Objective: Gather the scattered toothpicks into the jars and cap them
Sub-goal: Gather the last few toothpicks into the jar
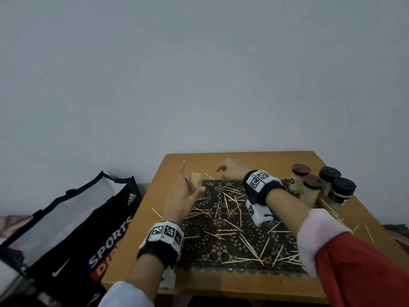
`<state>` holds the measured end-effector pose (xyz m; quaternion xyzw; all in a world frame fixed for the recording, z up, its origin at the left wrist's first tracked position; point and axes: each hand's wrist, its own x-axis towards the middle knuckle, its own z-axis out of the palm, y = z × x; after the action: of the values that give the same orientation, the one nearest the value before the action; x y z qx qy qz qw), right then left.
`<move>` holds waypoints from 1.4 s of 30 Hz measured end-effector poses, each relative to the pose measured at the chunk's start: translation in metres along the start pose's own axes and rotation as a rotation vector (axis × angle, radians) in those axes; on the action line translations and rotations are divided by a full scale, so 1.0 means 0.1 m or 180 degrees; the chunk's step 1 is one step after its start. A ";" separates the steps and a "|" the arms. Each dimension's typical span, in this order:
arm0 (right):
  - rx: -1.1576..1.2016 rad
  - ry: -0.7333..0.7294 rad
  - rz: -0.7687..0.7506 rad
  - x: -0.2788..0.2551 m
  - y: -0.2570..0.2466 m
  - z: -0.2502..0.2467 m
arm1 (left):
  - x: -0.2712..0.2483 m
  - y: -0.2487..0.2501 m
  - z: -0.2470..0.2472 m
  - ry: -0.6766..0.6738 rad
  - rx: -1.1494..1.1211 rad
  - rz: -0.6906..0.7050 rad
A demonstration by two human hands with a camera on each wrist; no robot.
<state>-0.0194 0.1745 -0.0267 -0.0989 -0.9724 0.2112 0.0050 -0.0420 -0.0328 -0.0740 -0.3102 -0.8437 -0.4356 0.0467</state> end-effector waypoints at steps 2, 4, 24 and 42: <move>-0.0187 -0.0324 0.0027 0.16 -0.10 0.11 | 0.00 -0.09 0.03 0.0046 0.0012 -0.0090; -0.0324 -0.0581 0.0076 0.31 -0.17 0.24 | 0.00 -0.13 0.09 0.0046 0.0049 -0.0041; -0.0624 -0.1026 0.0084 0.28 0.10 0.15 | 0.02 -0.12 0.17 -0.0318 0.0697 -0.0158; -0.0409 -0.0528 -0.0078 -0.31 0.20 0.40 | 0.01 -0.13 0.17 -0.0420 0.0784 -0.0181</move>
<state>0.0128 0.1703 -0.0702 -0.0694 -0.9822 0.1558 -0.0793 -0.0474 -0.0248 -0.0933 -0.3060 -0.9005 -0.3086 0.0165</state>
